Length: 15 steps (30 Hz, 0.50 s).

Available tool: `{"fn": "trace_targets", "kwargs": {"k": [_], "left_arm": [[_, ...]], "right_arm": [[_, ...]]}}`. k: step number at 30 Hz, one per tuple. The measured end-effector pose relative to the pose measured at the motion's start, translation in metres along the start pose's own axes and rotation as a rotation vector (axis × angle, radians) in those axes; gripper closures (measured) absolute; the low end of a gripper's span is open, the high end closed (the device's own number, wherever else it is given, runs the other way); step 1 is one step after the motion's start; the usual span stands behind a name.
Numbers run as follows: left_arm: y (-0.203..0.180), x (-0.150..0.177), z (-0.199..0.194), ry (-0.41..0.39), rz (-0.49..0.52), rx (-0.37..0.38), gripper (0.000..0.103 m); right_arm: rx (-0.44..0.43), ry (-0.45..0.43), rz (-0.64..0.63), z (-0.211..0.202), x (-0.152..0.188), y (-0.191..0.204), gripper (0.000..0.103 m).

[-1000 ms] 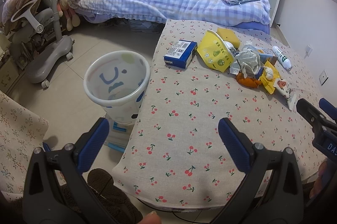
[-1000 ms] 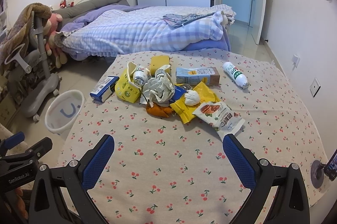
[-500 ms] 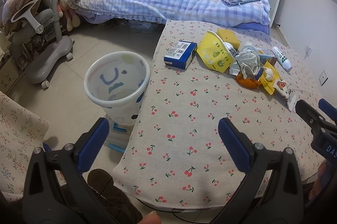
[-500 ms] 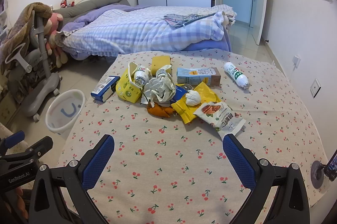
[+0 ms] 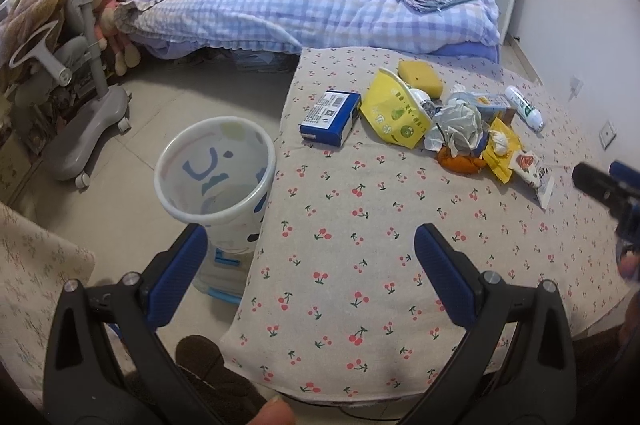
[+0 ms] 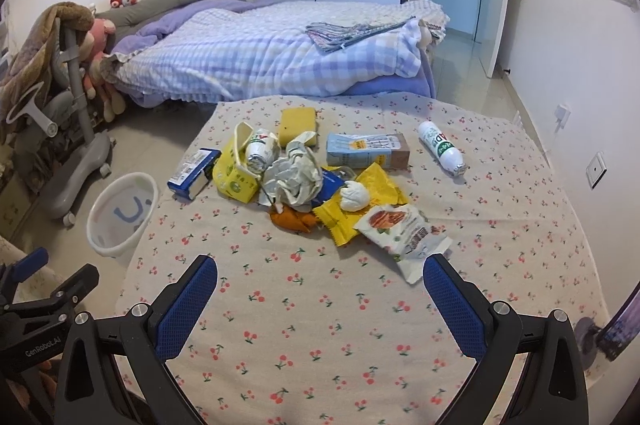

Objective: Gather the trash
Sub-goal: 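Grasp the blue box with the left tool while the right tool grasps the pecan snack bag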

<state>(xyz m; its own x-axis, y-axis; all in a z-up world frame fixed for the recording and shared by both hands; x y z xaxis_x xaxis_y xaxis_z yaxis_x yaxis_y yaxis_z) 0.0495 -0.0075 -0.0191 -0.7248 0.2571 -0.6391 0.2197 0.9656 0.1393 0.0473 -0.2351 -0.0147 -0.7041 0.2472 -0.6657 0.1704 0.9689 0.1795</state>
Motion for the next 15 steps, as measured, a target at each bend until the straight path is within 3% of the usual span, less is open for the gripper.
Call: {"fn": "trace_targets", "kwargs": {"k": [6, 9, 15], "left_arm": [[-0.004, -0.027, 0.023, 0.121, 0.079, 0.126, 0.000], [0.000, -0.038, 0.041, 0.180, 0.104, 0.110, 0.000], [0.009, -0.055, 0.088, 0.230, 0.047, 0.196, 0.000]], "right_arm": [[-0.014, 0.091, 0.035, 0.010, -0.033, -0.029, 0.000], [0.010, 0.115, 0.054, 0.023, -0.053, -0.047, 0.000], [0.066, 0.187, 0.069, 0.072, -0.066, -0.070, 0.000]]}}
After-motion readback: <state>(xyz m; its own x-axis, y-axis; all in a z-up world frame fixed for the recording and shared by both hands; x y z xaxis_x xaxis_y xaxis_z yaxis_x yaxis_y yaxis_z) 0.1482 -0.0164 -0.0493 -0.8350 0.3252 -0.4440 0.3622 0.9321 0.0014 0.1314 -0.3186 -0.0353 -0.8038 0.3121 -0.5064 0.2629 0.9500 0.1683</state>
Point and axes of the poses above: each gripper's, at about its wrist camera, not at the fingertips, and z roughly the way its jaws point, y to its left, x to its underside, the point moved 5 cm from there along z, roughly the way its jaws point, and after that the axes turned 9 degrees about z, right-handed, at the moved point
